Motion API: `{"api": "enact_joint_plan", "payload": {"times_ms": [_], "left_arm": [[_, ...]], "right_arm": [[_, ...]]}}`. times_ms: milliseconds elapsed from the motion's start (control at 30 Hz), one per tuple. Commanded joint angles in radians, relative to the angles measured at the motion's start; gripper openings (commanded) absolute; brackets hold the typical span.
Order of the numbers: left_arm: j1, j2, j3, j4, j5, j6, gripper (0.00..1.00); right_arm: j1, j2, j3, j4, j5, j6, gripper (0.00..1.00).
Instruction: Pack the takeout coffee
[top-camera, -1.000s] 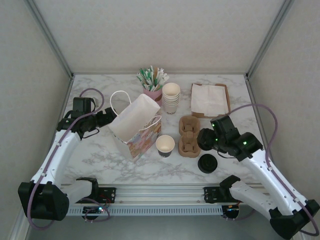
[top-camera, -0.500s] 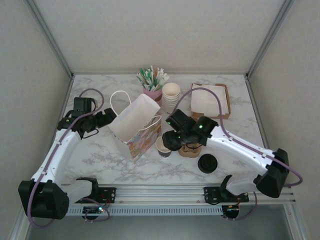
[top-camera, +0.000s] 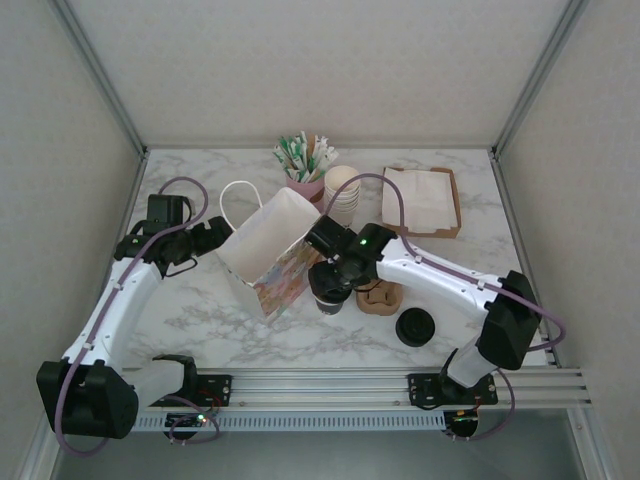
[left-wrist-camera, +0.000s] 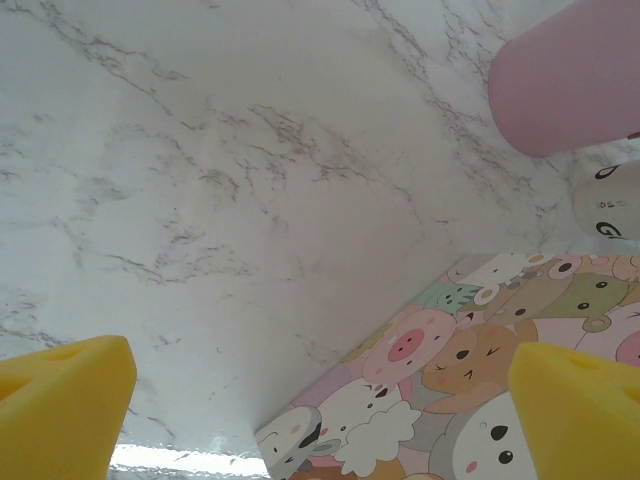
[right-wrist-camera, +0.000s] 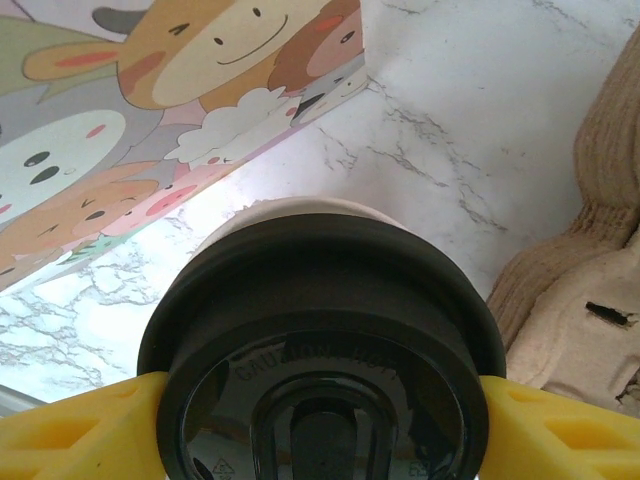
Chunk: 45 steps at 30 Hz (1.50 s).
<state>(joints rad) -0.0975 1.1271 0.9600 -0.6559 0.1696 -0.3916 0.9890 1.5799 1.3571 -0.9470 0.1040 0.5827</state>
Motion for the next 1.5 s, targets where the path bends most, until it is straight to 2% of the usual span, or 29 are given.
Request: {"api": "enact_joint_plan", "payload": {"times_ms": [0, 633, 967, 1467], "left_arm": [[-0.008, 0.003, 0.025, -0.019, -0.007, 0.006, 0.96], [-0.008, 0.004, 0.025, -0.017, 0.000, 0.007, 0.96], [-0.008, 0.005, 0.023, -0.017, 0.001, 0.006, 0.96], [-0.009, 0.011, 0.024, -0.016, 0.002, 0.007, 0.96]], "right_arm": [[0.013, 0.019, 0.043, -0.036, 0.008, -0.026, 0.73], [0.045, 0.107, 0.077, -0.103, 0.088, -0.015, 0.75], [0.055, 0.088, 0.105, -0.123, 0.118, -0.020, 0.75], [0.055, 0.106, 0.047, -0.077, 0.091, 0.003, 0.76]]}}
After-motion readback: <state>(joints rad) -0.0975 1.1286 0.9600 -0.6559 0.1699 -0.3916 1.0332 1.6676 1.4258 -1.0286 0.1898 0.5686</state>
